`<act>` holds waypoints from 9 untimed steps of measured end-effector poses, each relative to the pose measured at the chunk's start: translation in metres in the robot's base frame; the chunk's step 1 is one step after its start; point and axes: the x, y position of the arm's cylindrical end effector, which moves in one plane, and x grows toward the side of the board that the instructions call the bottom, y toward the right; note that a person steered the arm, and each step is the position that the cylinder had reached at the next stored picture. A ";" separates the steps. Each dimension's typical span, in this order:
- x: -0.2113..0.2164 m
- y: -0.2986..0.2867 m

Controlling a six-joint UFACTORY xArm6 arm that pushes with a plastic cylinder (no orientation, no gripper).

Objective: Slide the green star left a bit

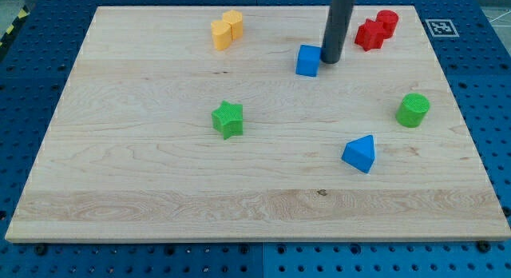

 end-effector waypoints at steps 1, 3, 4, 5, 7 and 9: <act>0.007 -0.019; 0.014 0.013; 0.049 0.013; 0.059 0.003; 0.059 -0.047; 0.059 -0.082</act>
